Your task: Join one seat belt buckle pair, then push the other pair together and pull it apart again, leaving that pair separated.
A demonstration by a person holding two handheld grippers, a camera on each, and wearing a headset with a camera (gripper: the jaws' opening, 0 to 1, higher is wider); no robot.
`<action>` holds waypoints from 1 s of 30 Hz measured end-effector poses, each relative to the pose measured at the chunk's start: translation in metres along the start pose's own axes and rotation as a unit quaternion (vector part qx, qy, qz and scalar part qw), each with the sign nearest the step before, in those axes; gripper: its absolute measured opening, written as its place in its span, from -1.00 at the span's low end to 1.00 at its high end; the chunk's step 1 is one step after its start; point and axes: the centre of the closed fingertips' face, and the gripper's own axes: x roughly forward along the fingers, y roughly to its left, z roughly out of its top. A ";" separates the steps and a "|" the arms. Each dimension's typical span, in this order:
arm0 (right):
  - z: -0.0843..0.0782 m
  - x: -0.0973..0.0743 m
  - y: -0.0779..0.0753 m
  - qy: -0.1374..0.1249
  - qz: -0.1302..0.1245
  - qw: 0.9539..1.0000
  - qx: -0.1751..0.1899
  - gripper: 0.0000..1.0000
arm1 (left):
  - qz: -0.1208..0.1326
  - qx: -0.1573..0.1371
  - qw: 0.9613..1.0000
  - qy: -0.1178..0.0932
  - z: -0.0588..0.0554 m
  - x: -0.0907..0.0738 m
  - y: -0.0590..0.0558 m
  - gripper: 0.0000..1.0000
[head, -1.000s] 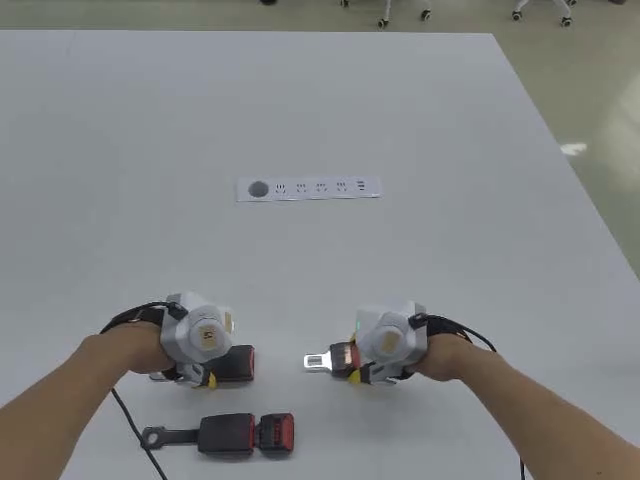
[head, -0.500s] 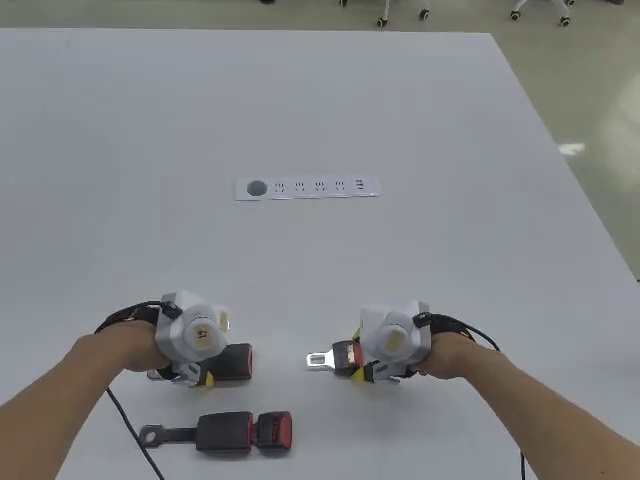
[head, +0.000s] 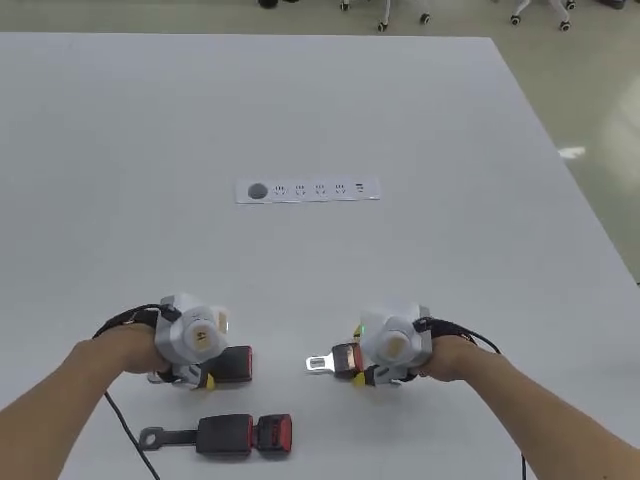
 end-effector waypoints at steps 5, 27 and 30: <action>-0.003 -0.006 0.000 -0.004 -0.002 1.000 0.000 -0.09 | 0.005 -0.020 1.000 -0.005 -0.006 -0.006 -0.002 -0.24; -0.010 -0.037 0.017 -0.060 -0.042 0.997 0.025 0.18 | 0.056 -0.148 0.979 -0.129 -0.038 -0.044 -0.021 0.06; -0.011 -0.042 0.023 -0.068 -0.049 0.996 0.035 0.20 | 0.082 -0.173 0.968 -0.164 -0.039 -0.052 -0.022 0.14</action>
